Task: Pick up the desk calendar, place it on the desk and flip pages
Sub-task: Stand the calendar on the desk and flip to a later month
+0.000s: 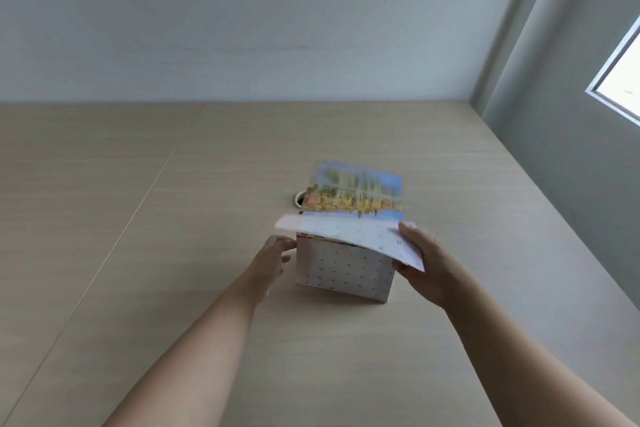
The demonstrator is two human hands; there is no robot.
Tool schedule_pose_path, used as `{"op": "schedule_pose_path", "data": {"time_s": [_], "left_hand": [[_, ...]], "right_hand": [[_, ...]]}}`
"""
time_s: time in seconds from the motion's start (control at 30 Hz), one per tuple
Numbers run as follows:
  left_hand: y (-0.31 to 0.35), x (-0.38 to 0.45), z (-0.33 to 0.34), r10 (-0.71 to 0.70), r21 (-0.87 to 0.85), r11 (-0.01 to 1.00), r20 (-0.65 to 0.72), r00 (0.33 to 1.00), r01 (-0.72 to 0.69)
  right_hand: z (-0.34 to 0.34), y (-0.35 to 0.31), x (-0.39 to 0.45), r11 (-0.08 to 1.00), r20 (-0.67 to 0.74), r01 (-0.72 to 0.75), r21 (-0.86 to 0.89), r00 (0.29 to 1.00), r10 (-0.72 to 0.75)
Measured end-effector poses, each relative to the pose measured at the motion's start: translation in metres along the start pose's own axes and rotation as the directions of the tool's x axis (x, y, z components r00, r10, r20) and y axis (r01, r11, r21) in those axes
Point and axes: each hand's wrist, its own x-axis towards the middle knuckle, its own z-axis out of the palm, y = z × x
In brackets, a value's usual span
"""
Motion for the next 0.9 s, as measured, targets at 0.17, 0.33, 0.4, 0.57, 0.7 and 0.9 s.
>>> {"op": "schedule_pose_path", "data": {"time_s": [0.17,0.33,0.4,0.57,0.7,0.9], "left_hand": [[-0.004,0.004,0.0,-0.003,0.069,0.998,0.066,0.998,-0.002],[-0.007,0.012,0.012,0.013,0.098,0.995,-0.008,1.0,-0.012],[-0.01,0.014,0.014,0.016,0.102,0.995,-0.012,1.0,-0.014],[-0.012,0.018,0.013,0.03,0.101,0.995,-0.023,0.999,-0.027],[-0.014,0.017,0.012,0.053,0.071,0.996,-0.049,0.997,-0.049],[-0.005,0.018,0.015,0.125,0.015,0.992,-0.108,0.986,-0.124]], "right_hand": [[-0.002,-0.006,-0.007,0.993,0.141,-0.028,0.114,0.99,0.012],[0.009,-0.033,0.006,0.964,0.034,0.108,0.241,0.992,-0.12],[0.007,-0.033,0.01,0.987,-0.027,0.111,0.117,0.994,-0.109],[-0.009,-0.007,0.018,0.966,-0.263,0.096,-0.241,0.951,-0.16],[-0.021,0.012,0.028,0.908,-0.368,0.027,-0.418,0.909,-0.196],[-0.03,0.024,0.045,0.911,-0.364,-0.03,-0.41,0.922,-0.133]]}}
